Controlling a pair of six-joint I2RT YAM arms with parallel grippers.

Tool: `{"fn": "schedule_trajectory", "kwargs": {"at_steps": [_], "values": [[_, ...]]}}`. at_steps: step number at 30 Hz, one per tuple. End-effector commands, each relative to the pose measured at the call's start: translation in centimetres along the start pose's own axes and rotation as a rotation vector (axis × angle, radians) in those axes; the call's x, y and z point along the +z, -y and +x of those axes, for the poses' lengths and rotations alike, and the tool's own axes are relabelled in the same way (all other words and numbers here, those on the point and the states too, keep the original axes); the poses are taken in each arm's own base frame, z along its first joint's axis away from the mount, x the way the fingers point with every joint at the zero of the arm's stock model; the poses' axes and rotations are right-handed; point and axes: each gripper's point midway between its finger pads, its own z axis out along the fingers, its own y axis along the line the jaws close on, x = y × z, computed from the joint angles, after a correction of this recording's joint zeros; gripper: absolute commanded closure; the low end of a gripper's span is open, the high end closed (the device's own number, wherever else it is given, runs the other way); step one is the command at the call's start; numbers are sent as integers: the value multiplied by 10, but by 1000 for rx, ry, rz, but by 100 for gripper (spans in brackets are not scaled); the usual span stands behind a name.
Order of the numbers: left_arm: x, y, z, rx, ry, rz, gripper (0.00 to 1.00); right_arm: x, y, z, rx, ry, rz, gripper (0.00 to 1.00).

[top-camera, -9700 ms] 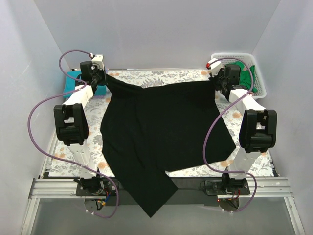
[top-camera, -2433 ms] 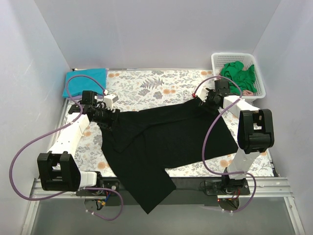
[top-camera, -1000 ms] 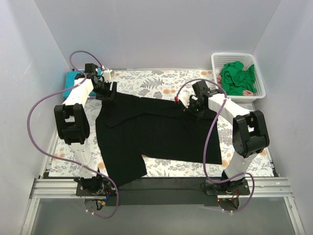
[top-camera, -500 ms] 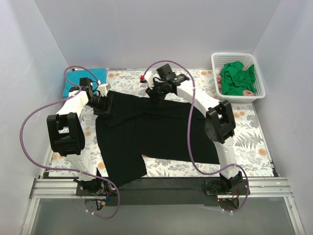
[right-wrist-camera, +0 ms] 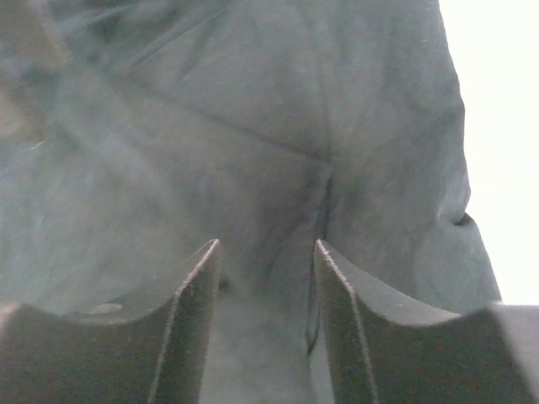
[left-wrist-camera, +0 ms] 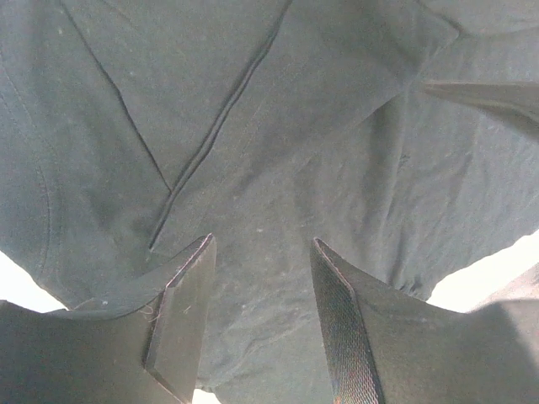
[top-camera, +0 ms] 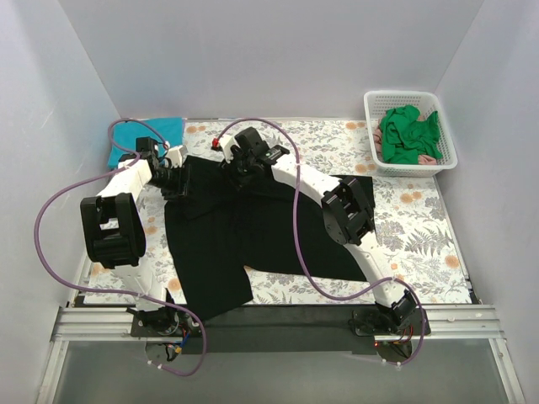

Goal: Fold and stack the t-shirts
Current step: Fold the tshirt

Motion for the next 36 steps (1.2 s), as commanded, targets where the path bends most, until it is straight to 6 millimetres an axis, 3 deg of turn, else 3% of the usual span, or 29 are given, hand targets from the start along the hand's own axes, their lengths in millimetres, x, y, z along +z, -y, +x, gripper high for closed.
{"fn": "schedule_trajectory", "kwargs": {"at_steps": [1, 9, 14, 21, 29, 36], "values": [[-5, 6, -8, -11, 46, 27, 52, 10, 18, -33, 28, 123, 65, 43], [-4, 5, -7, -19, 43, 25, 52, 28, 24, -21, 68, 125, 70, 41], [-3, 1, -5, -18, 40, 11, 52, 33, 9, -16, 84, 123, -9, 51], [-2, 0, -9, -25, 45, 19, 52, 43, -1, 9, 123, 70, -41, 54], [-3, 2, -7, -29, 42, 26, 52, 48, 10, 15, 139, 59, 17, 42], [-1, 1, -4, -29, 38, 25, 51, 51, 17, 19, 165, 53, 57, 39]]}}
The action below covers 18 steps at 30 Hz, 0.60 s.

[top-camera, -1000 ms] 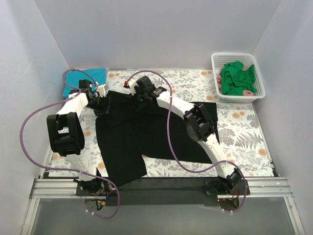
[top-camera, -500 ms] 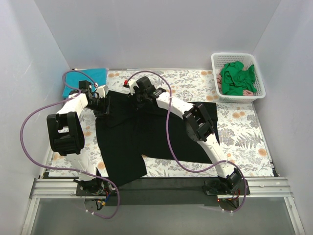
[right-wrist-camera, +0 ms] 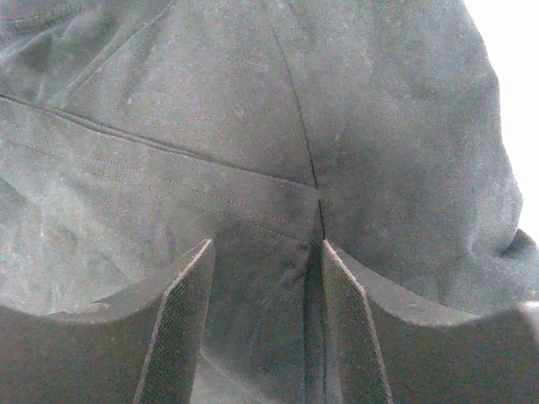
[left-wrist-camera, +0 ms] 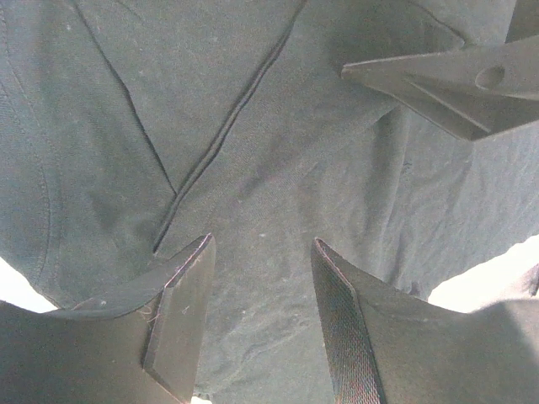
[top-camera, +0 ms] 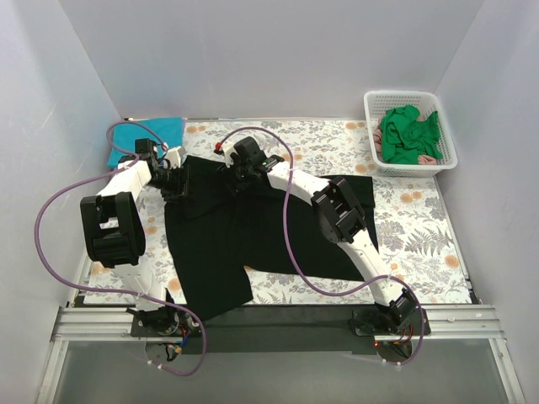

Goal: Fold and stack the t-shirts
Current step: Fold the tshirt

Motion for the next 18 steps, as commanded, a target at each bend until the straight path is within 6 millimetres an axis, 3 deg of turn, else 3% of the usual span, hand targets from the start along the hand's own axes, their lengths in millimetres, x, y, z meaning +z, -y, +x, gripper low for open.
{"fn": "schedule_trajectory", "kwargs": {"at_steps": [1, 5, 13, 16, 18], "values": [[-4, 5, -2, 5, 20, 18, 52, 2, 1, -7, 0, 25, 17, 40], [-2, 3, -1, -2, 14, 18, 52, 1, -14, -3, 8, 17, -65, 61], [-1, 4, 2, -12, 10, 29, 52, -19, -37, -26, 12, 54, -150, 59], [-2, 5, 1, -11, 14, 29, 52, -22, -39, -32, 4, 71, -156, 66], [-2, 5, 1, -12, 12, 31, 52, -21, -36, -33, 1, 73, -150, 78]]}}
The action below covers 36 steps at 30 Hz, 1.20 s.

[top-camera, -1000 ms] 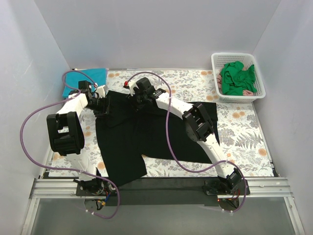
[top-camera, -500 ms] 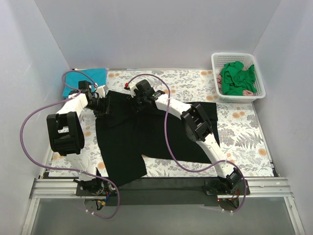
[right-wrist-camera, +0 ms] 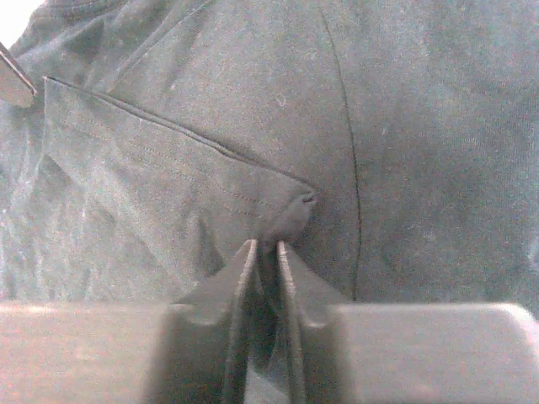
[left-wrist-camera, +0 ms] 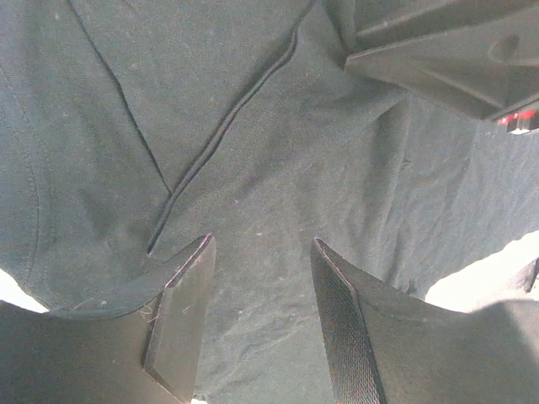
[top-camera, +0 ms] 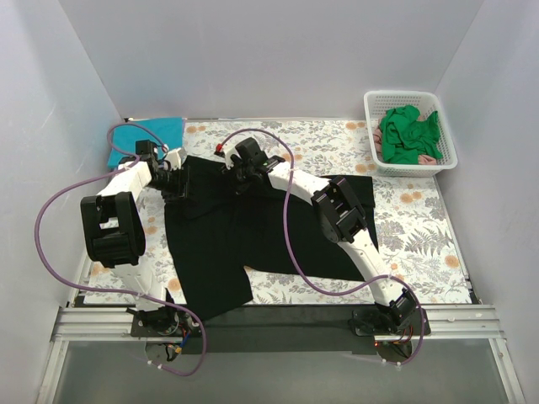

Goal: Fold and stack the t-shirts
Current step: Fold the tshirt

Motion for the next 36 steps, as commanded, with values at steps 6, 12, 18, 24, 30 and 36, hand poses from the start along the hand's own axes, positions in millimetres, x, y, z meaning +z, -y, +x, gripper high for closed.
{"fn": "schedule_trajectory", "kwargs": {"at_steps": [6, 12, 18, 24, 30, 36], "values": [[-6, 4, -1, -14, 26, 24, 52, -22, -22, -38, -32, 79, -31, 99], [-3, -7, 2, -39, 23, -1, 50, -39, -34, -59, -53, 120, -56, 99], [1, -14, -1, -46, 19, -18, 50, -55, -48, -75, -70, 157, -92, 99], [4, -25, -1, -46, 19, -70, 50, -57, -49, -72, -69, 152, -101, 99], [6, -35, 0, -51, 27, -118, 51, -54, -50, -70, -63, 148, -112, 99], [11, -44, 5, -71, 11, -147, 53, -55, -51, -69, -57, 147, -122, 99]]}}
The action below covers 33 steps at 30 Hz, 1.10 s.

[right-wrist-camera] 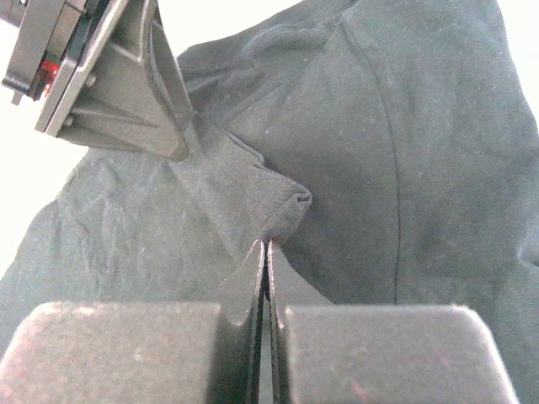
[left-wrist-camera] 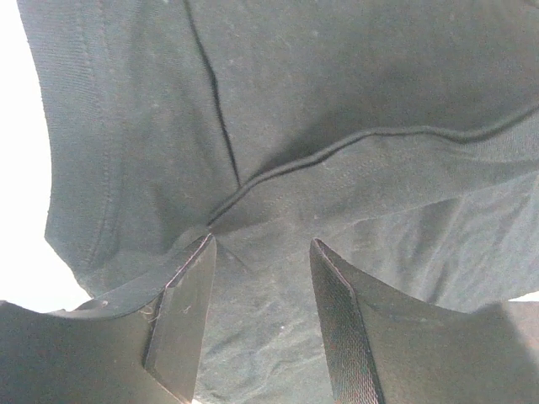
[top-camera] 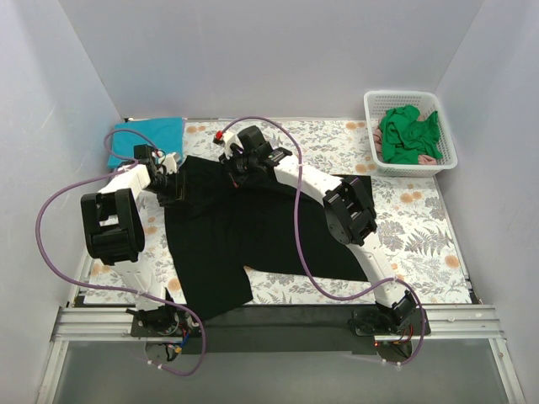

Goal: Fold and stack the t-shirts
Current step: Fold the tshirt

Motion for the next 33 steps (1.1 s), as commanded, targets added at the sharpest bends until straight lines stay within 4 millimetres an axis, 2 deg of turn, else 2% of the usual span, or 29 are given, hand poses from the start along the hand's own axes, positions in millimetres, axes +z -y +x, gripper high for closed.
{"fn": "schedule_trajectory", "kwargs": {"at_steps": [1, 4, 7, 13, 17, 22, 33], "values": [[3, -10, 0, -11, 6, -37, 53, -10, -13, -21, -20, 51, -37, 99], [3, -4, 0, -8, 14, -7, 54, -11, -14, -20, -21, 49, -36, 99], [2, -2, 1, -9, 13, 2, 60, -10, -15, -19, -19, 48, -42, 99], [7, -8, 4, -23, 5, -22, 61, -11, -16, -19, -20, 49, -44, 99], [10, -21, 4, -35, -9, -89, 64, -11, -17, -19, -20, 49, -48, 99], [8, -25, 2, -39, -4, -109, 66, -10, -16, -18, -14, 46, -47, 99], [3, -8, -5, -27, 20, -29, 76, -9, -16, -17, -9, 46, -50, 99]]}}
